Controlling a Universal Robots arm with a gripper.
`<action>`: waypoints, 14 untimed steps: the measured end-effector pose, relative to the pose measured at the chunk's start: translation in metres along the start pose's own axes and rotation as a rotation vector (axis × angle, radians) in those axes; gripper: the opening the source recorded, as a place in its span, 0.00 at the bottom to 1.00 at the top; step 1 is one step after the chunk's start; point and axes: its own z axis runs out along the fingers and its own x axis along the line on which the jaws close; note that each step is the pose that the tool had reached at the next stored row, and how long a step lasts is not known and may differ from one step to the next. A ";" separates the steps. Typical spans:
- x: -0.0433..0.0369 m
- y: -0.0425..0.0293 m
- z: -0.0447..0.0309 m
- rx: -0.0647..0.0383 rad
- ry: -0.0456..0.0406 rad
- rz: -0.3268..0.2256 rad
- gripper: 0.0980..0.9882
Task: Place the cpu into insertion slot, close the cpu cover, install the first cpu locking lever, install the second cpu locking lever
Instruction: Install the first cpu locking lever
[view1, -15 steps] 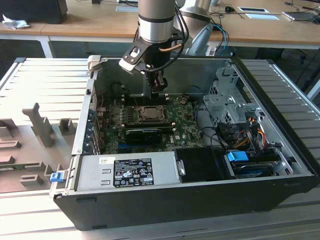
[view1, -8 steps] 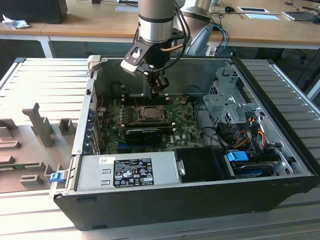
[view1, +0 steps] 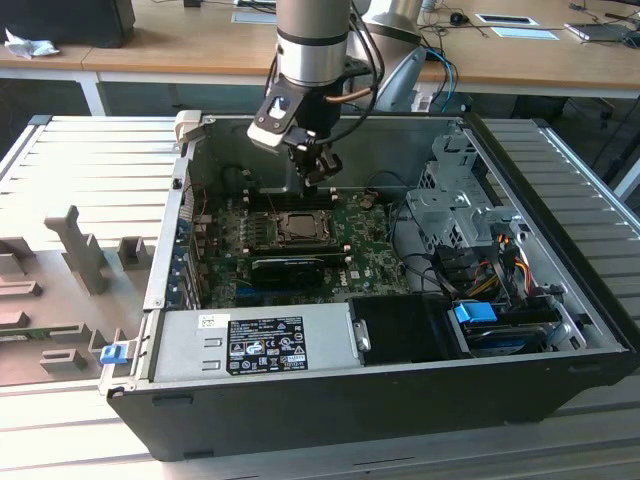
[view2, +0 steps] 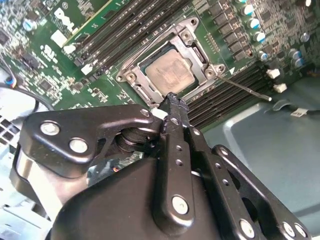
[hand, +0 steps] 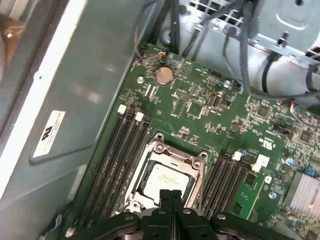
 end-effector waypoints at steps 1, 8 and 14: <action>0.0000 0.0000 0.0000 0.000 0.0012 -0.037 0.01; -0.0001 -0.0005 0.0000 0.000 0.0054 -0.168 0.01; -0.0012 -0.0012 0.0003 0.000 0.0065 -0.201 0.01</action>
